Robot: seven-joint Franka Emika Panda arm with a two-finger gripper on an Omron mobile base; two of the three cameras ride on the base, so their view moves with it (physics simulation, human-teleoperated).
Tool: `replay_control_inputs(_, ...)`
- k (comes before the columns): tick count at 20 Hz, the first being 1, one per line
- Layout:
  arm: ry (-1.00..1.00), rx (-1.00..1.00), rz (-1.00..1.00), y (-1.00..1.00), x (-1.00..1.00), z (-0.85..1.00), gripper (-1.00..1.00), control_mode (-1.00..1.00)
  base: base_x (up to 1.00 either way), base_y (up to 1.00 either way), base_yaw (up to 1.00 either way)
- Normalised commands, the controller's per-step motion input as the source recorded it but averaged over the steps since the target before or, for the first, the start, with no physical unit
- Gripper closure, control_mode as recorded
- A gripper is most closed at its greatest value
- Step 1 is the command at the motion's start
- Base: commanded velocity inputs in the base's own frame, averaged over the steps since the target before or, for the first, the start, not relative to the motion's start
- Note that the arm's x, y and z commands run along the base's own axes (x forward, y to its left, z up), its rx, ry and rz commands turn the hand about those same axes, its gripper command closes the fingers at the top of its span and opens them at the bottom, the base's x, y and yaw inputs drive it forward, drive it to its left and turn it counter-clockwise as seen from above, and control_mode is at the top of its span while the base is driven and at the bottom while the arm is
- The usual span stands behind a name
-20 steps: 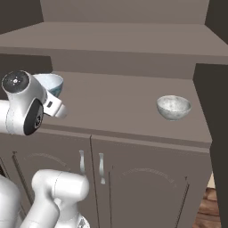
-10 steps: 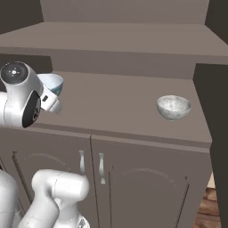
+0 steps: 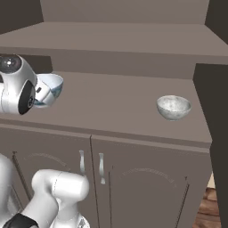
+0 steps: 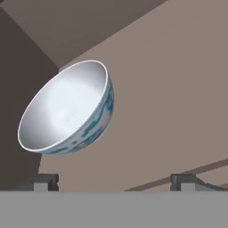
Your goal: Take the smaller bowl and place it next to the appetizer plate on the dining counter , and place the larger bowl next to the plate with cooked food.
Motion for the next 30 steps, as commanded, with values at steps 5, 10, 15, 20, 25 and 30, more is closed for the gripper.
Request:
replay_control_inputs(5, 0.0, 0.0, -0.08, 0.16, 0.47, -0.07, -1.0, -1.0, 0.0, 0.0, 0.0)
replay_control_inputs(10, 0.02, 0.0, -0.07, 0.07, 0.41, -0.13, -1.0, -1.0, 0.0, 0.0, 0.0)
replay_control_inputs(15, 0.06, 0.0, -0.06, 0.12, 0.48, -0.18, -1.0, -1.0, 0.0, 0.0, 0.0)
replay_control_inputs(20, 0.08, 0.0, -0.05, 0.16, 0.51, -0.18, -1.0, -1.0, 0.0, 0.0, 0.0)
replay_control_inputs(25, 0.03, 0.0, -0.03, 0.18, 0.47, -0.18, -1.0, -1.0, 0.0, 0.0, 0.0)
replay_control_inputs(30, 0.02, 0.0, -0.04, 0.05, 0.24, -0.32, -1.0, -1.0, 0.0, 0.0, 0.0)
